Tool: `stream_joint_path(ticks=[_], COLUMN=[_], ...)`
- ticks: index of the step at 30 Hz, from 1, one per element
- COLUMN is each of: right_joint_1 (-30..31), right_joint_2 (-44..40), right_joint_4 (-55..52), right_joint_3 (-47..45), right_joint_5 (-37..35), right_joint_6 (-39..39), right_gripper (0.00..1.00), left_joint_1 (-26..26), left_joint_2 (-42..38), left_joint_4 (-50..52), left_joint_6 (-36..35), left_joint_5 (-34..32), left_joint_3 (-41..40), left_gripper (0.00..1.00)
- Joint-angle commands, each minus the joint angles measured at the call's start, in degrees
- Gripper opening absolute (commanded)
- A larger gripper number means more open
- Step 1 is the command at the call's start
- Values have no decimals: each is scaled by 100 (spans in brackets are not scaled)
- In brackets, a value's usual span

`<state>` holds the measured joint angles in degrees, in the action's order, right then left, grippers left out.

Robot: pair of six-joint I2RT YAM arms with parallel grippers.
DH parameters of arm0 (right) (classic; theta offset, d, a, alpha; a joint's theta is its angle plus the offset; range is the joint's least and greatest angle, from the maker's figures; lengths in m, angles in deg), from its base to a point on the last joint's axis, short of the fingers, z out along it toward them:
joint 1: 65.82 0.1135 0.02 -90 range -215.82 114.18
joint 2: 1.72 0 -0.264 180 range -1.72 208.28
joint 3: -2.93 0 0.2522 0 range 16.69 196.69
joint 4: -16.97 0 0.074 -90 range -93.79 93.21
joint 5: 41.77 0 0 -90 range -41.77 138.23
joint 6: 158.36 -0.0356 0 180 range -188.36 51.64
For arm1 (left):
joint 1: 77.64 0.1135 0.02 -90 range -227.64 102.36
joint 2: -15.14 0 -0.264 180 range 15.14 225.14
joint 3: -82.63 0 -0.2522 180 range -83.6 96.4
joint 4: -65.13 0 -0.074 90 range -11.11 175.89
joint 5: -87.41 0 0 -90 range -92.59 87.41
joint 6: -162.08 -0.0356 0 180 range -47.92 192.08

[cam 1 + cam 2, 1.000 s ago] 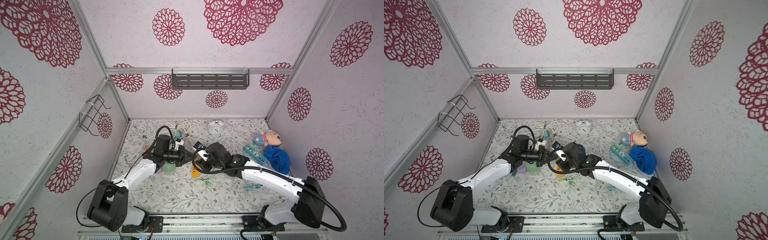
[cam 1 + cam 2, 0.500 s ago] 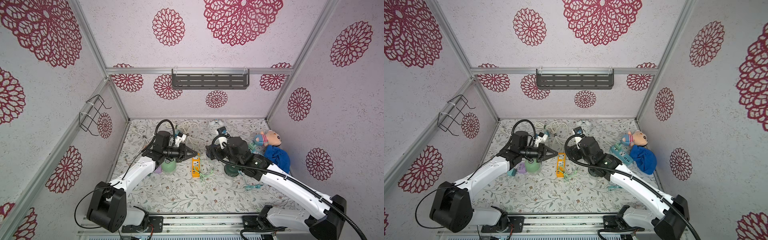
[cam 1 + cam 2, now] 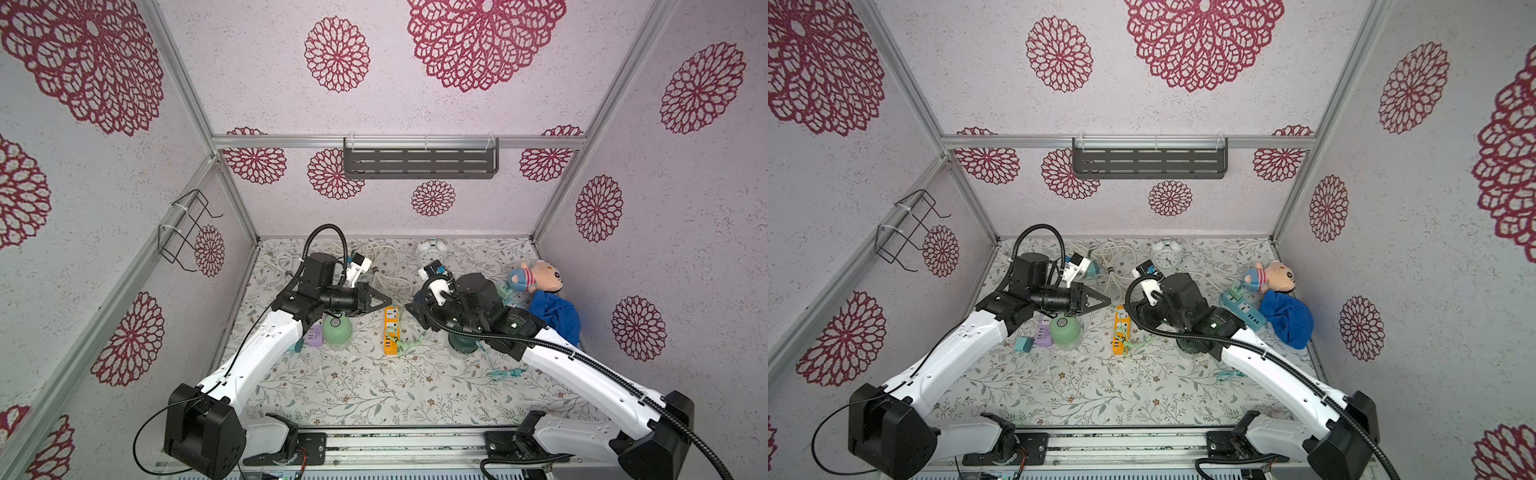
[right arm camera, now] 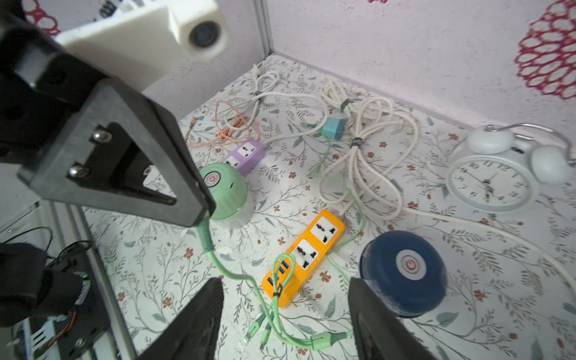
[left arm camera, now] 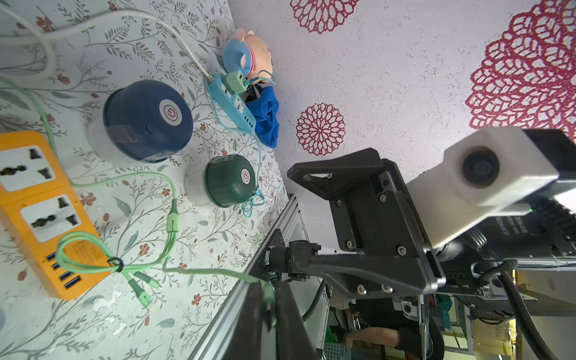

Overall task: Charge the cordless meat grinders
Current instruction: Pick up the charging cable from the center of the board.

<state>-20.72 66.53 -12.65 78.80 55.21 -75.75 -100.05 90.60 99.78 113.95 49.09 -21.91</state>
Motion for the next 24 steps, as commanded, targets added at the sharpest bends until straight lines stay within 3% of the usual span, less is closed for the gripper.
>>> stream_joint_path(ticks=[1,7,13,18,24], right_joint_1=[16,36,137,237,376], right_joint_2=[12,423,692,915,1068], right_joint_4=[28,-65,-22,-135,-224], right_joint_3=[146,386,636,846,969], right_joint_5=[700,957,923,906,647], right_joint_6=[251,290,373,467,538], right_gripper=[64,47,42,33,30], left_joint_1=[-29,-31,-26,-31,-29], left_joint_2=[-31,-83,-111,-102,-93], left_joint_4=[141,180,233,238,217], left_joint_6=[-177,-121,-129,-109,-100], left_joint_5=[16,88,97,123,132], left_joint_3=[97,97,54,34,32], left_gripper=[0,0,0,0,0])
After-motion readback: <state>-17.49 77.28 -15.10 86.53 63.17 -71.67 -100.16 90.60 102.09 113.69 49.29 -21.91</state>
